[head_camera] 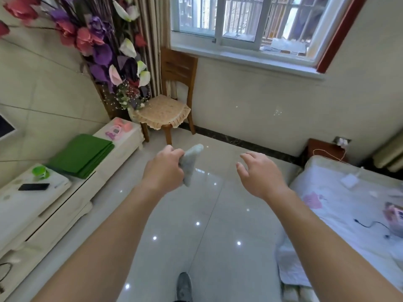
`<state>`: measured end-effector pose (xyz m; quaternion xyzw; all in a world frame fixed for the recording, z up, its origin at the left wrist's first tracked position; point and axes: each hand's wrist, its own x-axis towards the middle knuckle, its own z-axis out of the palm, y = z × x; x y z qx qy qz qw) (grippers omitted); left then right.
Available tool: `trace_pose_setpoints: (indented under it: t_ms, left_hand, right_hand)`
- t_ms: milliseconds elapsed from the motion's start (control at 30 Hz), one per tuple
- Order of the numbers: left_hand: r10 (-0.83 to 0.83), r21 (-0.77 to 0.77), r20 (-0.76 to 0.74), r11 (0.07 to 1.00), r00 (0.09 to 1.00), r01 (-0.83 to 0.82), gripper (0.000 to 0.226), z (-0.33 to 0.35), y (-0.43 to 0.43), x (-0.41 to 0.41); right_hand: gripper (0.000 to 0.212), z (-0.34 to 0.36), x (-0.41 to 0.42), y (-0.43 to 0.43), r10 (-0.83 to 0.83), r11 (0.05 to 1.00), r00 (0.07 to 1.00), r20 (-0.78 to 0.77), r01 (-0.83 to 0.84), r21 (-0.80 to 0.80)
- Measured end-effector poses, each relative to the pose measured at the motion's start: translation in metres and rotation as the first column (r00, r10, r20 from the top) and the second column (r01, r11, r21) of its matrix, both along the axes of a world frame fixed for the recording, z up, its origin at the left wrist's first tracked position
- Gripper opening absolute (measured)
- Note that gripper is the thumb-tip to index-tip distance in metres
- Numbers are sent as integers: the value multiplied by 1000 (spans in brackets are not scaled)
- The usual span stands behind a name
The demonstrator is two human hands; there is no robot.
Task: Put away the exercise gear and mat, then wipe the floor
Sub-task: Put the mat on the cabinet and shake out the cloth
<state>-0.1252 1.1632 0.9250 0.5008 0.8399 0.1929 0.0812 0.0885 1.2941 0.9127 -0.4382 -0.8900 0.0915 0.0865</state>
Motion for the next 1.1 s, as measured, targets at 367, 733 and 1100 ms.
trace_pose_setpoints:
  t_ms: [367, 733, 1100]
  left_hand:
    - [-226, 58, -23, 972, 974, 227, 23, -8, 143, -51]
    - [-357, 47, -38, 932, 933, 359, 25, -21, 282, -64]
    - [-304, 33, -93, 951, 948, 308, 24, -7, 426, -58]
  right_hand:
    - [36, 5, -22, 96, -225, 974, 974, -14, 225, 29]
    - [38, 2, -20, 199, -321, 947, 947, -13, 321, 9]
    - [35, 5, -22, 357, -311, 950, 949, -45, 311, -6]
